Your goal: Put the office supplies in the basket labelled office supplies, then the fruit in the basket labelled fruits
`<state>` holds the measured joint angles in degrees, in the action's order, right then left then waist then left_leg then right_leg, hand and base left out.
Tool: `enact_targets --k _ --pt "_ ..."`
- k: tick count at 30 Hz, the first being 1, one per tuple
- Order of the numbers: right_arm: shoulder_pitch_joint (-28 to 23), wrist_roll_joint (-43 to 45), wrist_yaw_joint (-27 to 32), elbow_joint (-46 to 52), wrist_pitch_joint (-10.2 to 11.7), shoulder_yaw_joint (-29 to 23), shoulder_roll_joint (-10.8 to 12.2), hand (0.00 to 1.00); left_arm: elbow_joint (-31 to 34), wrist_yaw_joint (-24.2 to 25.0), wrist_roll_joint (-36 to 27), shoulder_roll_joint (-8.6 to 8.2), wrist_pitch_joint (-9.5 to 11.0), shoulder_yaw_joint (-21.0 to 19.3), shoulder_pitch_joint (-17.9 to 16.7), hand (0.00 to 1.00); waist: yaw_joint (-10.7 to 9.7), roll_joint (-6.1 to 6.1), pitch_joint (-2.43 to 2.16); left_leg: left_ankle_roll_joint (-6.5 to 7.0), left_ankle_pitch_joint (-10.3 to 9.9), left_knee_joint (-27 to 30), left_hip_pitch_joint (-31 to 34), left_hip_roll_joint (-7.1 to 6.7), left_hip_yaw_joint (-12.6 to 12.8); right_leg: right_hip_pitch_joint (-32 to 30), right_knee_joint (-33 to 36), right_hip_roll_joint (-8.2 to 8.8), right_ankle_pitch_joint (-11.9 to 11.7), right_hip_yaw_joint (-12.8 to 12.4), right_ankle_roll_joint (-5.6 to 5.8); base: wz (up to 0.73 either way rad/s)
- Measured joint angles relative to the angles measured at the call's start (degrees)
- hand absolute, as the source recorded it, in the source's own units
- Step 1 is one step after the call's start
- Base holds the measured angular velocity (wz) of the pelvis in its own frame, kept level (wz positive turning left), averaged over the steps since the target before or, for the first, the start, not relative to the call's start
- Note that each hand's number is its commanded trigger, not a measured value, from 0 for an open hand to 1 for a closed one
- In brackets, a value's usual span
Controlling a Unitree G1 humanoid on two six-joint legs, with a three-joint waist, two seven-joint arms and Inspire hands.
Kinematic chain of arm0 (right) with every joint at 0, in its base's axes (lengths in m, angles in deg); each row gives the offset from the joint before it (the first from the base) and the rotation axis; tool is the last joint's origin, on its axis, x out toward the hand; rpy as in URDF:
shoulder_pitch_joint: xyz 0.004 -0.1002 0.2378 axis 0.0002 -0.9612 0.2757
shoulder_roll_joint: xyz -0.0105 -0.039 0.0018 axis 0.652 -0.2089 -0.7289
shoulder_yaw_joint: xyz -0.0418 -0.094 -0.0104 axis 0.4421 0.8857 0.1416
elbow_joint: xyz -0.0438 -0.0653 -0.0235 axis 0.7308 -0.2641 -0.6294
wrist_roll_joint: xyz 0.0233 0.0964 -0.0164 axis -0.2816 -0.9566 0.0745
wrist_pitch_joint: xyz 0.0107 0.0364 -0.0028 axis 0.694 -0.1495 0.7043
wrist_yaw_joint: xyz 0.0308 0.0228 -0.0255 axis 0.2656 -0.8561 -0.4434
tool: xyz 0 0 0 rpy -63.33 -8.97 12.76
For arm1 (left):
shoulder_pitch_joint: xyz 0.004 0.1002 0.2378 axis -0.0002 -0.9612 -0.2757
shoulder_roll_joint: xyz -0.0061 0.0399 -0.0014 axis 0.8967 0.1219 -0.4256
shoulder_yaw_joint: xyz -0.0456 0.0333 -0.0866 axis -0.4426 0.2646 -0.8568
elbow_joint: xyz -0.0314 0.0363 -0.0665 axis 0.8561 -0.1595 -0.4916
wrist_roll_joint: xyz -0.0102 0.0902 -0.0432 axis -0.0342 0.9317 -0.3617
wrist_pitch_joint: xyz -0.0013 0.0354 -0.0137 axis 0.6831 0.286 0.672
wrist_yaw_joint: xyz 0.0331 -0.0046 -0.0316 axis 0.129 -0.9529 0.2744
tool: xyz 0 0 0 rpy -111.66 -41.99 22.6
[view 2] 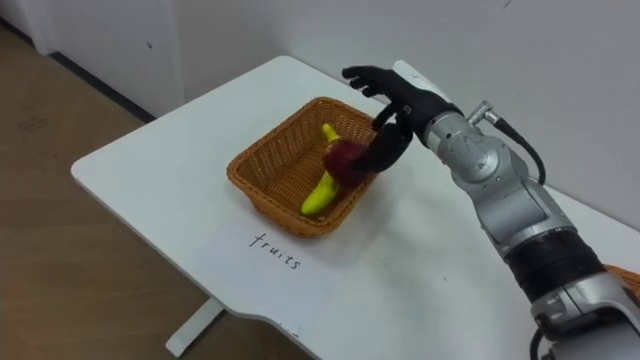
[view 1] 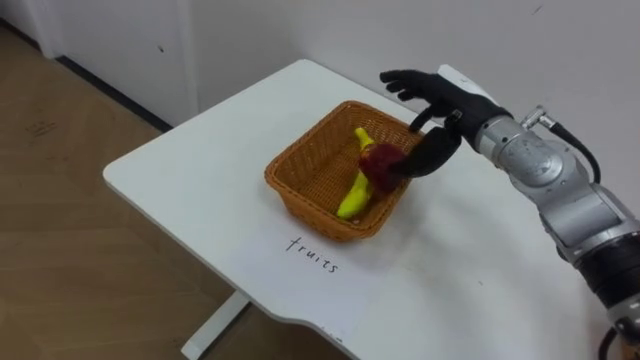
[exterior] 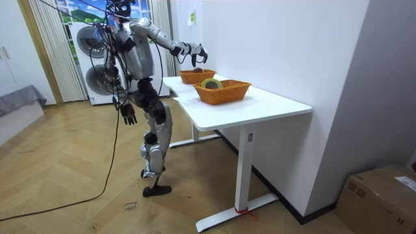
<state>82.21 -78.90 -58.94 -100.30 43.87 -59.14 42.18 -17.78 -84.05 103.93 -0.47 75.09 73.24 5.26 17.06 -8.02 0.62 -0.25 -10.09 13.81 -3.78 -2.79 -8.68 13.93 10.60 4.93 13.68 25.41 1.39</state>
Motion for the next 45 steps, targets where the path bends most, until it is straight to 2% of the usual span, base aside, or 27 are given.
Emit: enact_targets --k 8,25,31,33,36,40,42,43,45 --pt "-0.2 -0.1 -0.2 0.1 0.1 -0.1 0.0 0.0 0.1 0.0 0.0 0.07 0.3 -0.1 0.1 0.0 -1.0 0.0 -0.06 0.07 0.0 1.2 0.1 -0.42 -1.0 0.1 0.0 0.02 0.3 0.2 0.09 0.07" --pt "-0.5 -0.4 -0.8 0.1 0.2 -0.1 -0.1 0.0 0.0 -0.3 -0.5 0.04 0.3 -0.9 1.1 0.0 -2.1 0.08 -0.26 0.13 -0.1 1.0 0.0 -0.51 -1.0 0.3 0.2 0.25 0.3 0.7 0.1 0.0" --pt "-0.5 -4.2 -0.8 0.1 0.2 -0.1 -0.2 0.0 -0.1 -0.5 -0.7 -0.08 0.3 -0.8 1.7 0.0 -2.8 0.3 -0.25 0.19 -0.1 0.9 0.0 -0.34 -0.5 0.1 0.2 0.13 0.3 -0.3 0.09 -0.06" --pt "-0.5 -5.6 -0.8 0.2 0.2 -0.2 -0.2 0.0 -0.1 -0.6 -0.6 -0.26 0.3 -0.8 1.7 0.0 -2.9 0.29 -0.25 0.2 -0.2 0.9 0.0 -0.08 0.3 -0.4 0.3 -0.01 0.2 -1.3 0.05 -0.15" --pt "-0.6 -10.2 -0.7 0.2 0.2 -3.0 -0.2 0.0 0.5 -1.0 -0.7 -0.3 0.4 -1.1 1.5 0.0 -3.8 0.09 -0.4 0.29 -0.2 0.9 0.1 -0.07 0.6 -0.6 0.3 0.04 0.2 -1.7 0.03 -0.03" --pt "-0.6 -20.0 2.6 2.1 0.3 -10.2 -0.8 0.0 0.8 -2.9 -0.6 -0.64 1.3 -2.2 1.9 0.0 -5.1 0.24 -0.46 0.32 -0.2 0.9 -0.1 0.04 1.0 -0.5 0.2 0.0 0.1 -1.9 -0.05 -0.04" --pt "-0.6 -23.0 4.7 3.9 1.2 -12.0 -1.8 0.0 0.8 -3.1 -0.6 -0.66 1.6 -2.2 1.8 0.0 -6.1 0.94 -0.36 0.34 -0.3 0.7 -0.6 0.08 1.2 -0.2 0.2 -0.02 0.0 -2.1 -0.02 -0.02" --pt "-1.1 -24.2 5.6 5.6 1.6 -13.8 -1.9 0.0 0.7 -3.3 -0.5 -0.82 1.6 -2.2 1.6 0.0 -7.3 1.53 -0.47 0.38 -0.4 0.7 -0.8 0.15 1.4 -0.1 0.2 -0.03 0.0 -2.1 0.0 -0.1" --pt "-3.2 -27.6 7.2 9.0 2.7 -18.6 -1.9 0.0 0.3 -3.9 -0.5 -1.55 1.7 -2.5 1.7 0.0 -8.3 2.88 -1.16 0.47 -0.7 0.6 -1.1 0.38 2.4 -0.2 0.3 -0.03 0.0 -2.9 0.03 -0.18"
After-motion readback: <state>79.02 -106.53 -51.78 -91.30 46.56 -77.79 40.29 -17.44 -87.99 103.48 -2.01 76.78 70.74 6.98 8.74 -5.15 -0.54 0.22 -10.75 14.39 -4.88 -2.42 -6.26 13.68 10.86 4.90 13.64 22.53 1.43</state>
